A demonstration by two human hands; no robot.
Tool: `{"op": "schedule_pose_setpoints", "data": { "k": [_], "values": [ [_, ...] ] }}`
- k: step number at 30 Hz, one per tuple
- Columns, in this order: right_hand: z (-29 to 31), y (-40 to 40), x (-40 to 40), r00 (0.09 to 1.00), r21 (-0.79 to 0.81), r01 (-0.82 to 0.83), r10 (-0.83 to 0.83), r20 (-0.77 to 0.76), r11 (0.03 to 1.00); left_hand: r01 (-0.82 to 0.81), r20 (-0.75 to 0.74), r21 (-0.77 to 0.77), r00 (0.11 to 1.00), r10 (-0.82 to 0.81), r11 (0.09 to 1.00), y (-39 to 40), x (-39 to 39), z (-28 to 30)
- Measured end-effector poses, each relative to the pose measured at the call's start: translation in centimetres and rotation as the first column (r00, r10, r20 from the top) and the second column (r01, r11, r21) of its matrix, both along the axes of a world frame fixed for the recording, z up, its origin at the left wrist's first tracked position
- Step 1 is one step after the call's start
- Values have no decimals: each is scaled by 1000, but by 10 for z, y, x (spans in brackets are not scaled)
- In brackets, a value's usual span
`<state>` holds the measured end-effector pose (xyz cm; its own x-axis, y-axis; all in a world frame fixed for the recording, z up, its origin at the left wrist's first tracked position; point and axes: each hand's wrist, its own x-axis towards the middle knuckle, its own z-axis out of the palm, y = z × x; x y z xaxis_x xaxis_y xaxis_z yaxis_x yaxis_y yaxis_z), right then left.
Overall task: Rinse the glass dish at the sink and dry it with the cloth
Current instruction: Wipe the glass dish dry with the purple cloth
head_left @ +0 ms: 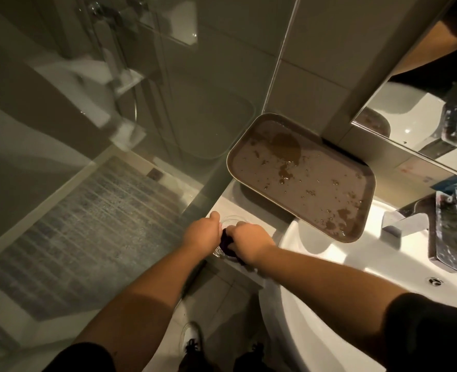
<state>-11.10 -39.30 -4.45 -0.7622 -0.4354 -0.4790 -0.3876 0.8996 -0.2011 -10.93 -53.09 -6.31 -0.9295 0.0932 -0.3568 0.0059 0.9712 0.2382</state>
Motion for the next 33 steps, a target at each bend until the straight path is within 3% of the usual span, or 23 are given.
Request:
{"op": "schedule_pose_setpoints", "data": {
  "k": [3,5,8,10,13,17,22,26,29,33],
  "values": [
    [4,4,-4,998,-19,5,-4,61,1000,-84,12,30,996,84,996,2,6,-2],
    [14,13,-15,975,-13,-114,114,189,993,-145,40,69,989,142,987,4,8,-3],
    [19,25,-21,938,30,-308,298,178,951,-208,137,106,972,193,972,5,4,-3],
    [17,27,-24,911,29,-393,385,145,919,-166,206,144,969,135,975,-1,-7,-3],
    [20,24,-30,888,23,-440,431,162,898,14,193,140,980,-41,990,-12,-22,-1],
    [17,26,-22,936,8,-335,332,118,942,67,90,101,993,-77,993,-5,-23,-4],
    [5,9,8,999,-99,15,-10,51,995,-67,70,106,996,60,992,-3,-10,-10],
    [-2,4,13,999,-73,-39,37,-26,997,-189,92,97,979,180,977,-1,2,-12],
    [0,4,8,988,31,-118,121,-93,992,-182,129,87,977,170,979,-4,-6,-9],
    [8,8,-2,994,-66,-47,53,93,997,8,94,42,995,-12,999,-5,-27,-5]
  ]
}}
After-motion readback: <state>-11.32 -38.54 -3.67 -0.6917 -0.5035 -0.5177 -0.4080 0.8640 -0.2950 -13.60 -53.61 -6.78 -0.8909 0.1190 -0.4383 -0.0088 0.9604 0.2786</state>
